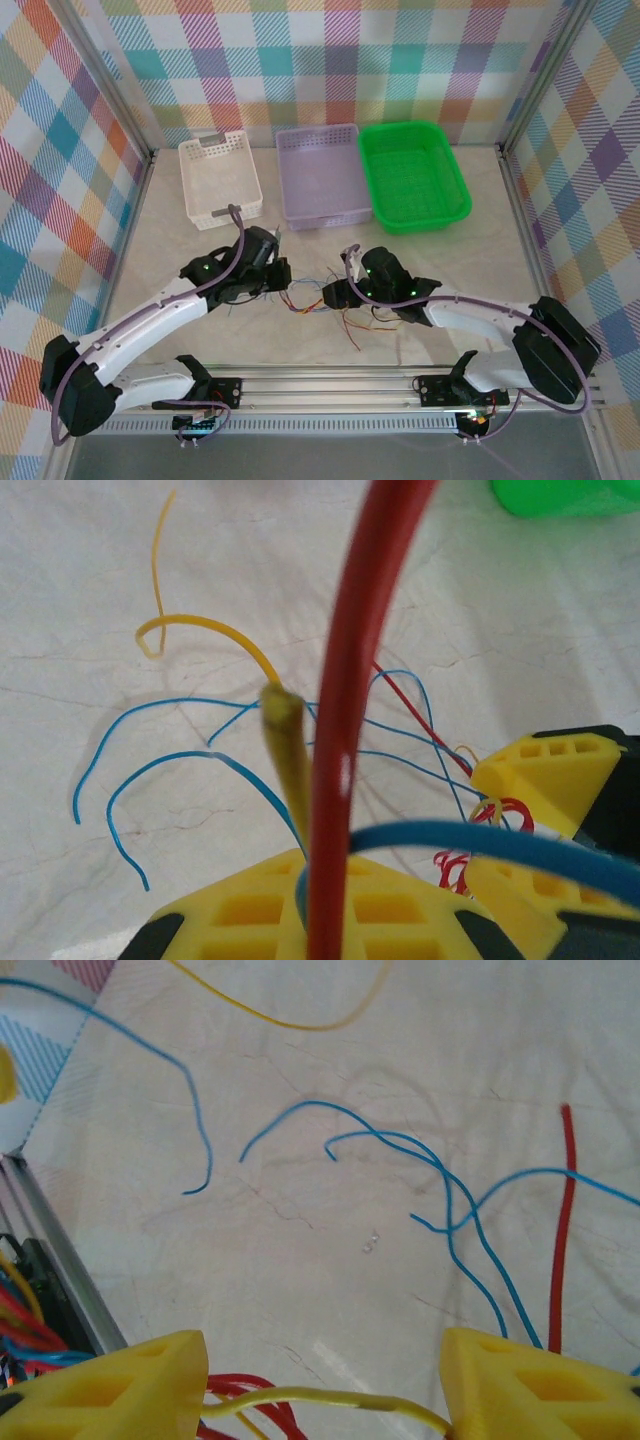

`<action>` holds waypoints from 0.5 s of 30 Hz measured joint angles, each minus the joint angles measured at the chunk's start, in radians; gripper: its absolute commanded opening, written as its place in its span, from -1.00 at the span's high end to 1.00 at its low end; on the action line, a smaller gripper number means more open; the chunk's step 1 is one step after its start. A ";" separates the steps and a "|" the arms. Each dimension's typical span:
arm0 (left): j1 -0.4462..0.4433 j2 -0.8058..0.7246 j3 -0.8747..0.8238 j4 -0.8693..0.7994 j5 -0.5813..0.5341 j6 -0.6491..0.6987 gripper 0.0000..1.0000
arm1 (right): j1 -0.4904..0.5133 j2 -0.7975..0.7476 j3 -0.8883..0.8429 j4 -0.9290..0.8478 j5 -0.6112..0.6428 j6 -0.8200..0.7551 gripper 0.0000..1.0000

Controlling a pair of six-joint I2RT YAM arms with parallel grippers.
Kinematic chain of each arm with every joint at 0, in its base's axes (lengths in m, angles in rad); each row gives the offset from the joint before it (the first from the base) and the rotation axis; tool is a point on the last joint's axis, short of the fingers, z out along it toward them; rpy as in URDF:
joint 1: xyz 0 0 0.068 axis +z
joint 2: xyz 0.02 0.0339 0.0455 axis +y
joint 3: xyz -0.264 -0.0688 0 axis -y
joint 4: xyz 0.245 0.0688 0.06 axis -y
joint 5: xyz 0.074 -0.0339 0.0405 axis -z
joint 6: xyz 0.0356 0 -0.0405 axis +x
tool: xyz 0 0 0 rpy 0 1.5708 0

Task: Untangle the cables

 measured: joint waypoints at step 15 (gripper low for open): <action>0.017 0.107 0.089 -0.006 -0.014 -0.013 1.00 | 0.000 -0.068 -0.108 0.120 -0.068 -0.101 -0.08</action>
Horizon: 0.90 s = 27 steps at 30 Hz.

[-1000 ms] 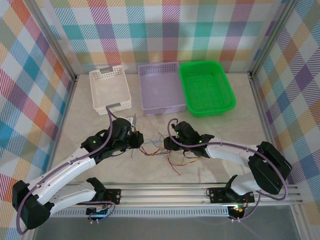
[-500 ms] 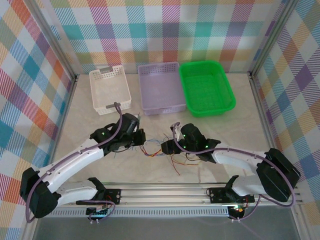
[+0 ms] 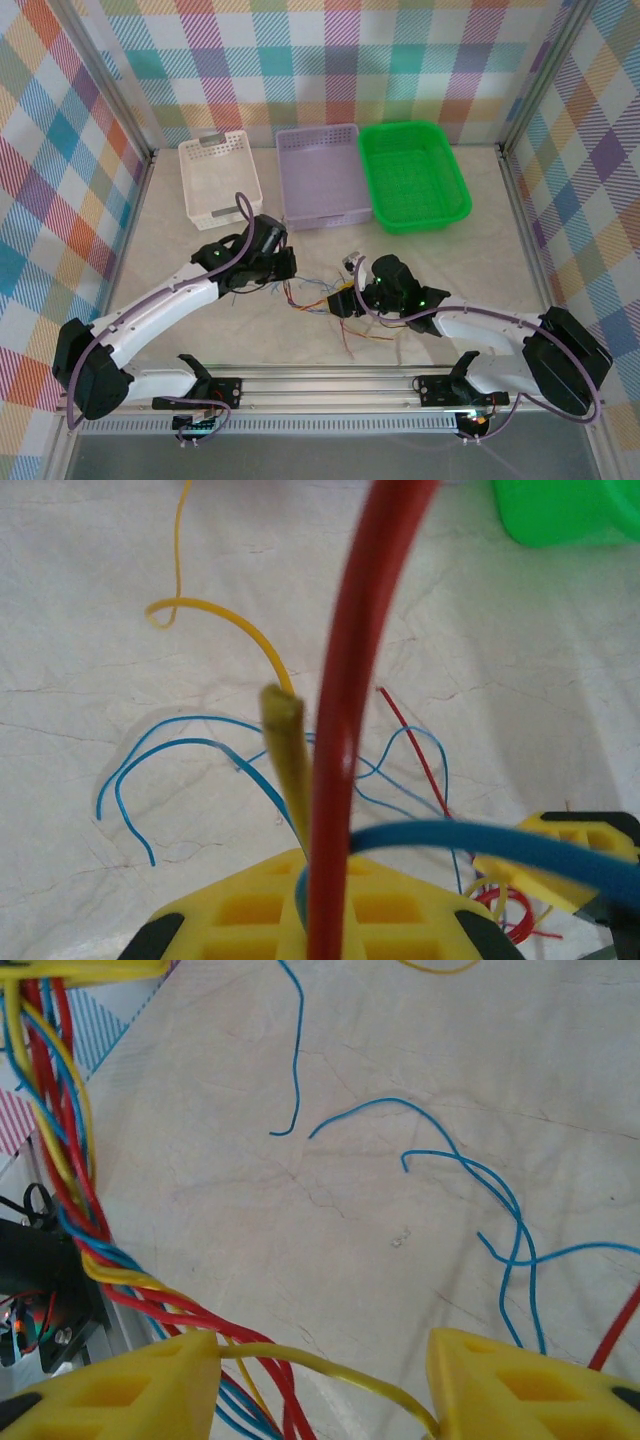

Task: Untangle the cables

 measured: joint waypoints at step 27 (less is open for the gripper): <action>0.057 0.098 0.063 0.062 0.041 -0.074 1.00 | 0.008 0.046 0.083 0.015 0.083 -0.066 -0.27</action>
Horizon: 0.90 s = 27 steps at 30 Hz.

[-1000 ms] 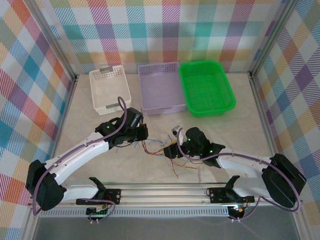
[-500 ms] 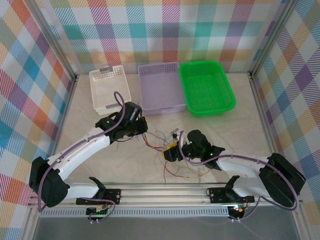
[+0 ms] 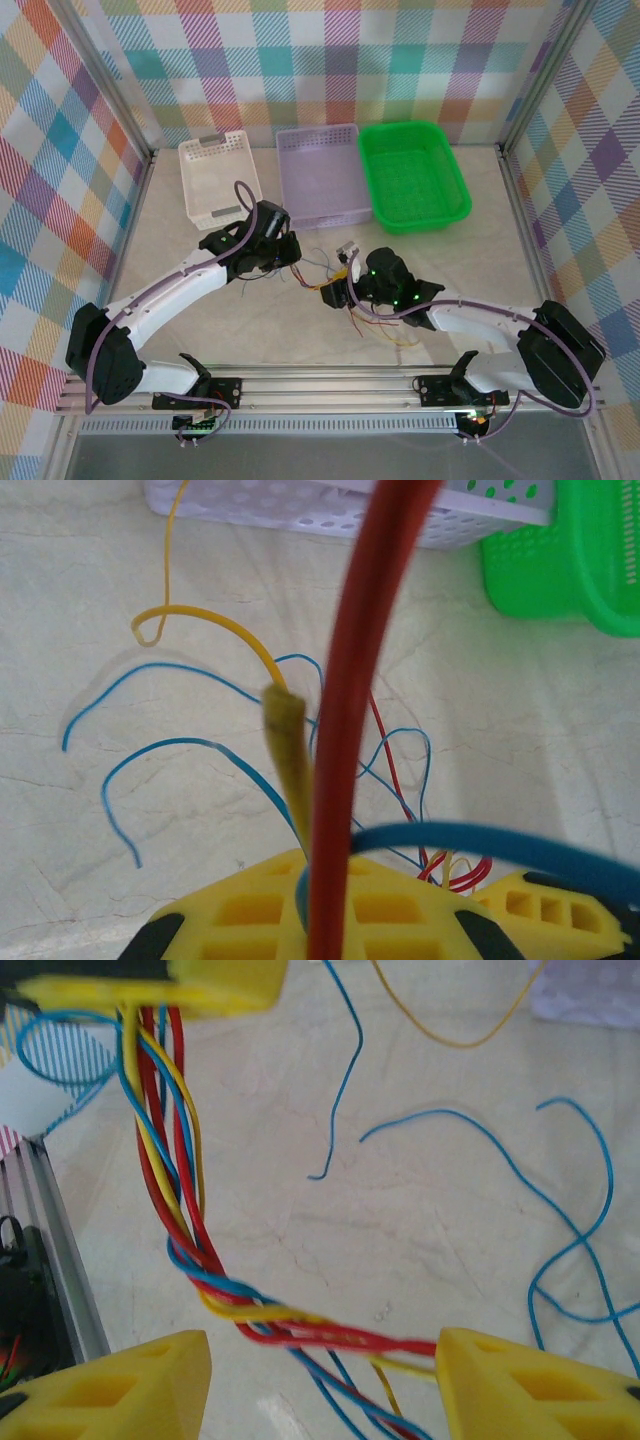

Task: Untangle the cables

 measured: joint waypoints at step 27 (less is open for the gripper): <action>0.008 0.014 0.018 0.002 0.018 0.002 1.00 | 0.105 0.169 0.074 0.030 0.008 0.006 1.00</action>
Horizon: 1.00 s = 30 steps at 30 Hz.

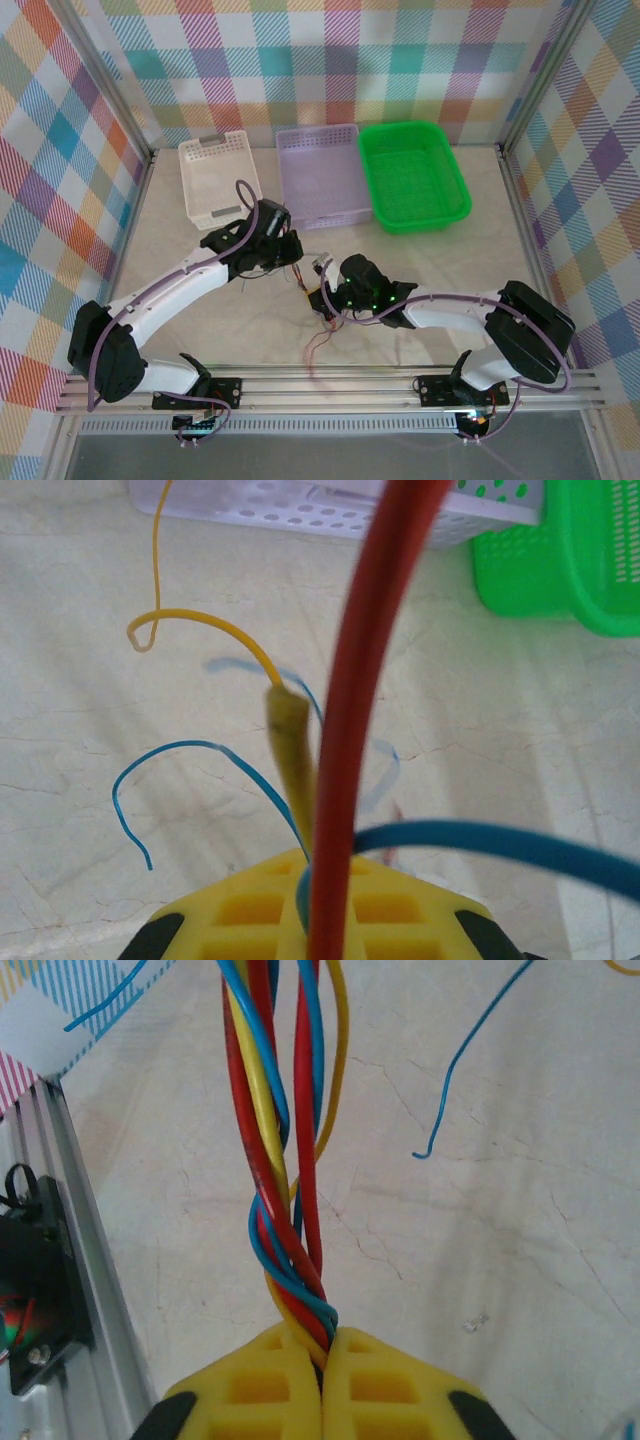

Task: Untangle the cables

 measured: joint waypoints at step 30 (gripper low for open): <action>-0.048 -0.298 -0.278 0.362 0.338 -0.043 -0.56 | -0.276 -0.303 0.087 -0.114 -0.236 0.124 1.00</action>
